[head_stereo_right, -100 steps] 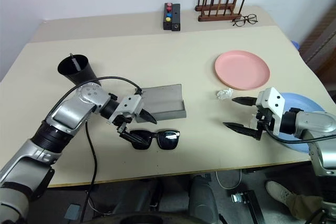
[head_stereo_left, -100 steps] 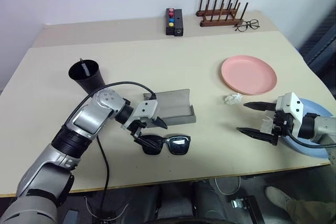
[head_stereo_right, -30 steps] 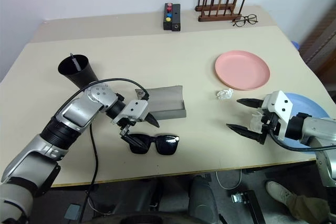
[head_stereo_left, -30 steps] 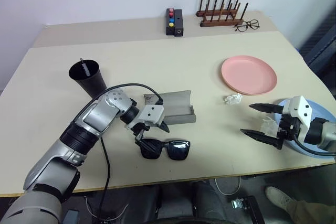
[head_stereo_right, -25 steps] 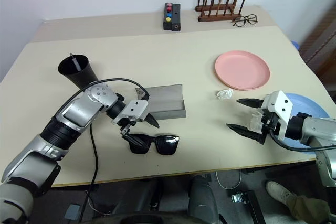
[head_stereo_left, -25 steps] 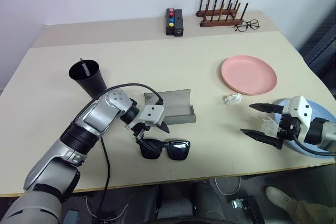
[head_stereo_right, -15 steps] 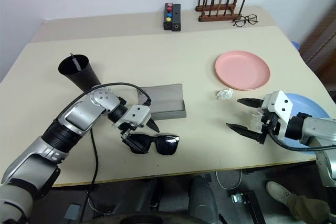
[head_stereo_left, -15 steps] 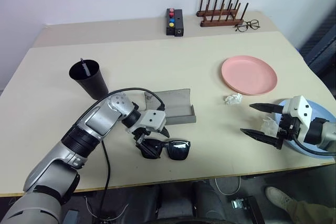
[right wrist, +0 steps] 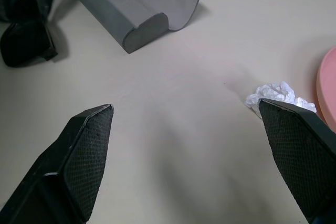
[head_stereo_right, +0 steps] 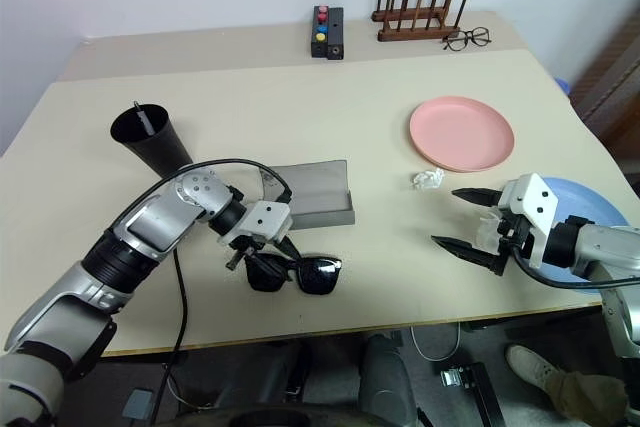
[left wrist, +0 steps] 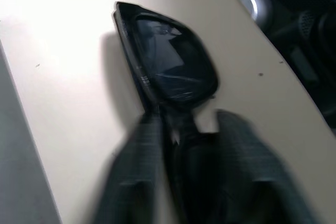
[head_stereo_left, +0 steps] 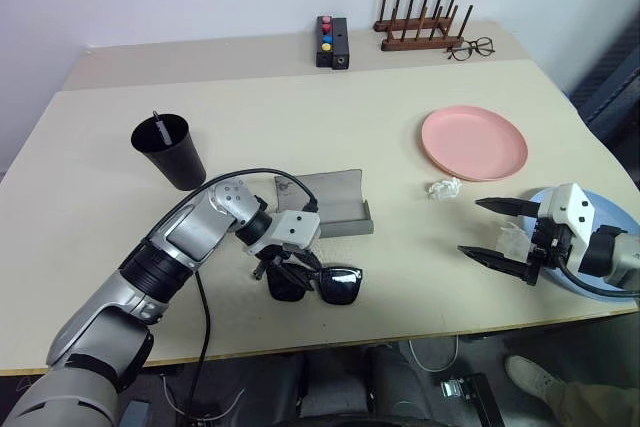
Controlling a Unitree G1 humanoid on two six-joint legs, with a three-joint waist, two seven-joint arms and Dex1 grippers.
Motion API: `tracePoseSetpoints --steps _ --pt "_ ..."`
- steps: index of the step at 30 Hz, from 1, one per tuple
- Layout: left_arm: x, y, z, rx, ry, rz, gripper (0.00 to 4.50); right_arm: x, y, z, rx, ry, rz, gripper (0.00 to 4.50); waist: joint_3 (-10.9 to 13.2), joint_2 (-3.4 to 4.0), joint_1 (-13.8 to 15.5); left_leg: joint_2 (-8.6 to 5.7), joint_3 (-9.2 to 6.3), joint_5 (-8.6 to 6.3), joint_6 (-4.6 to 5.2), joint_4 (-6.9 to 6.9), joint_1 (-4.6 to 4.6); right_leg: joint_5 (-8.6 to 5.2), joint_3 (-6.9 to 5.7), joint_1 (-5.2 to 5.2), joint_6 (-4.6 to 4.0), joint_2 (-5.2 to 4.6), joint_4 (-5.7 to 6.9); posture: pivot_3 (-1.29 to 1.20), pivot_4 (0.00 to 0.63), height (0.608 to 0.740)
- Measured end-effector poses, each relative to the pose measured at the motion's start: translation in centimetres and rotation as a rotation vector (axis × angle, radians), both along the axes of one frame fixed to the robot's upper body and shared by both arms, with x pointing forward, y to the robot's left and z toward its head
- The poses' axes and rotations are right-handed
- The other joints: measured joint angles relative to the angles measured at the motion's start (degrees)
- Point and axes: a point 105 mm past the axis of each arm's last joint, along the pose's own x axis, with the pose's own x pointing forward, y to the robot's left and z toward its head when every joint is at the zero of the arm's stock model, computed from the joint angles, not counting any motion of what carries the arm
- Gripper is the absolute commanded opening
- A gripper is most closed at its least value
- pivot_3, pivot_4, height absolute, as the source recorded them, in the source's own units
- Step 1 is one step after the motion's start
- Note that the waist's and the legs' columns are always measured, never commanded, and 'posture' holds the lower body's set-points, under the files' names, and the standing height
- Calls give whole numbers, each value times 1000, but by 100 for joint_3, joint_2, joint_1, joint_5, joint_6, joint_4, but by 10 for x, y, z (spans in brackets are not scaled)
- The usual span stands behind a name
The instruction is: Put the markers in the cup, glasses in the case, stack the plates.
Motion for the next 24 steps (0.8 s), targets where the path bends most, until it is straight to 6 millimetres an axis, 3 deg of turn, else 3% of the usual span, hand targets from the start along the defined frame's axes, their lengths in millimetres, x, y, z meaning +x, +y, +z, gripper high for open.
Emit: tracePoseSetpoints --steps 15,24 --pt "-6 -3 6 -23 2 -18 30 2 1 5 -2 -21 7 4500 -8 12 12 -2 0 -10 17 0 22 1 0 27 2 -2 -6 0 150 740" --pt "31 -10 47 -159 -92 119 30 7 -2 6 -4 -33 -3 4500 -3 6 -3 -1 1 -4 7 0 18 0 0 20 3 -1 -6 0 150 740"
